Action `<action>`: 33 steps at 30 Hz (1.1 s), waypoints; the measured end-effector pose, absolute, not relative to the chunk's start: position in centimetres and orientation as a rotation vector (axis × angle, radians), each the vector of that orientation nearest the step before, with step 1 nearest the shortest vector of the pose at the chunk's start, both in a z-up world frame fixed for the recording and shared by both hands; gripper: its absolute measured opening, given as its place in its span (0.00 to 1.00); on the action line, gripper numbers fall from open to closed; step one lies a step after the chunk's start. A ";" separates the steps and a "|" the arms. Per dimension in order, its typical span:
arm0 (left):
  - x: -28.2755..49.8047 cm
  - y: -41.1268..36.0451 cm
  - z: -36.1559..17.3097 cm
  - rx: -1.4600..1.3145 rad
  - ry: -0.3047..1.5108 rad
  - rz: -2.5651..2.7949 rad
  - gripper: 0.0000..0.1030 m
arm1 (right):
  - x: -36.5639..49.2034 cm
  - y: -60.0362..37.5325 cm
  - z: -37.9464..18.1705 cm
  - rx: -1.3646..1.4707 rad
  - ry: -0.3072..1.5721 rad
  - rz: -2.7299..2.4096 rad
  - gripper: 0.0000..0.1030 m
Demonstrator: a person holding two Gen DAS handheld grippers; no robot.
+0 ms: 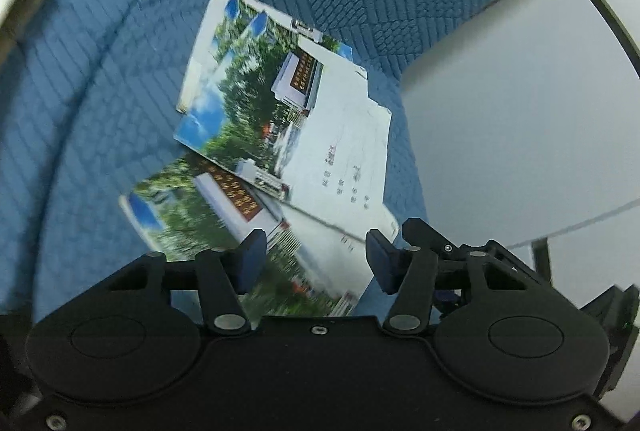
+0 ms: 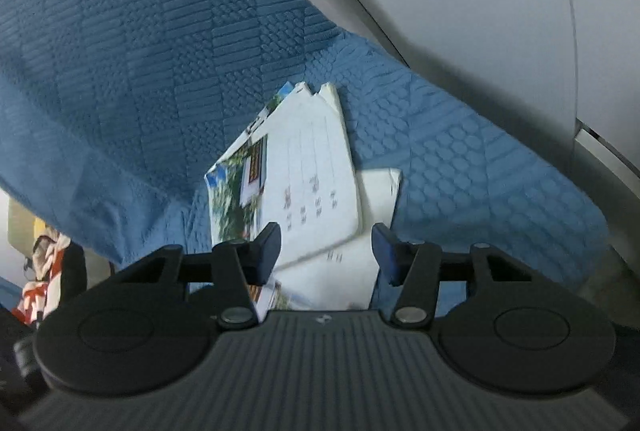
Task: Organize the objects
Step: 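Move both grippers down to the edge of the scenic postcards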
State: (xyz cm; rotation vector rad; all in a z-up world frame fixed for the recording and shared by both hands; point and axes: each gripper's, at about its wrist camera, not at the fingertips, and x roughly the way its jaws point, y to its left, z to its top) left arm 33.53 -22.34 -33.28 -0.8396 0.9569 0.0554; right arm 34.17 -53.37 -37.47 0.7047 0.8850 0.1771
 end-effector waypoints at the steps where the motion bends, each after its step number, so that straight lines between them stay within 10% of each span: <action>1: 33.9 -22.3 -33.8 -0.863 0.957 0.053 0.42 | 34.7 -53.4 -37.6 0.701 0.884 0.175 0.52; 22: 35.3 -21.6 -40.2 -1.384 0.856 0.064 0.43 | 38.0 -54.5 -41.5 1.120 0.977 0.331 0.52; 33: 35.0 -21.0 -42.9 -1.590 0.758 0.097 0.19 | 38.0 -53.7 -41.9 1.294 0.974 0.429 0.52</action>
